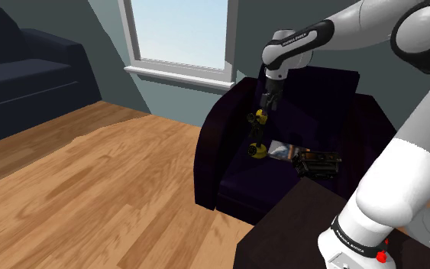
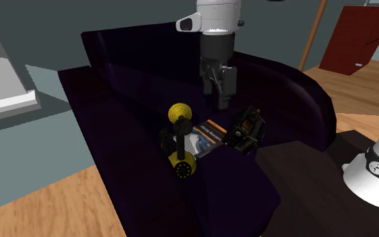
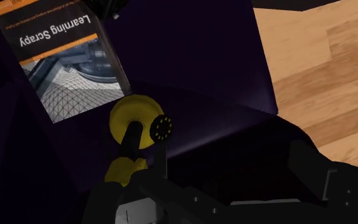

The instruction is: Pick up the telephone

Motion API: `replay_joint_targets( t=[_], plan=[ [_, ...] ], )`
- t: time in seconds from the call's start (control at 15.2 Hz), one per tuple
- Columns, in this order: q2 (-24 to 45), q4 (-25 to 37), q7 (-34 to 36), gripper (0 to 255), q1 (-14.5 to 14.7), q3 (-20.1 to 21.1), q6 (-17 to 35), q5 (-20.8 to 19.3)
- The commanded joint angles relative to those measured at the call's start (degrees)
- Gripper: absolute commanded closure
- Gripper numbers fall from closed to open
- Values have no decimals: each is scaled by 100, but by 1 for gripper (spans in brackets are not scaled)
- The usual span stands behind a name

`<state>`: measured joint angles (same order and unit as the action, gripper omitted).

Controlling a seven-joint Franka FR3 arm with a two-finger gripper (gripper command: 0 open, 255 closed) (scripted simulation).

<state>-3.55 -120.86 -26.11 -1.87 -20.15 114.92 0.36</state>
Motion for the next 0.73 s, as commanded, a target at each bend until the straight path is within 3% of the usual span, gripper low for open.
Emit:
replay_joint_targets(
  t=[0.0, 0.66],
  plan=[
    [467, 302, -250, 0, -43, -82, 121, 208],
    [2849, 2245, -1230, 0, -593, -28, 270, 1283]
  ],
)
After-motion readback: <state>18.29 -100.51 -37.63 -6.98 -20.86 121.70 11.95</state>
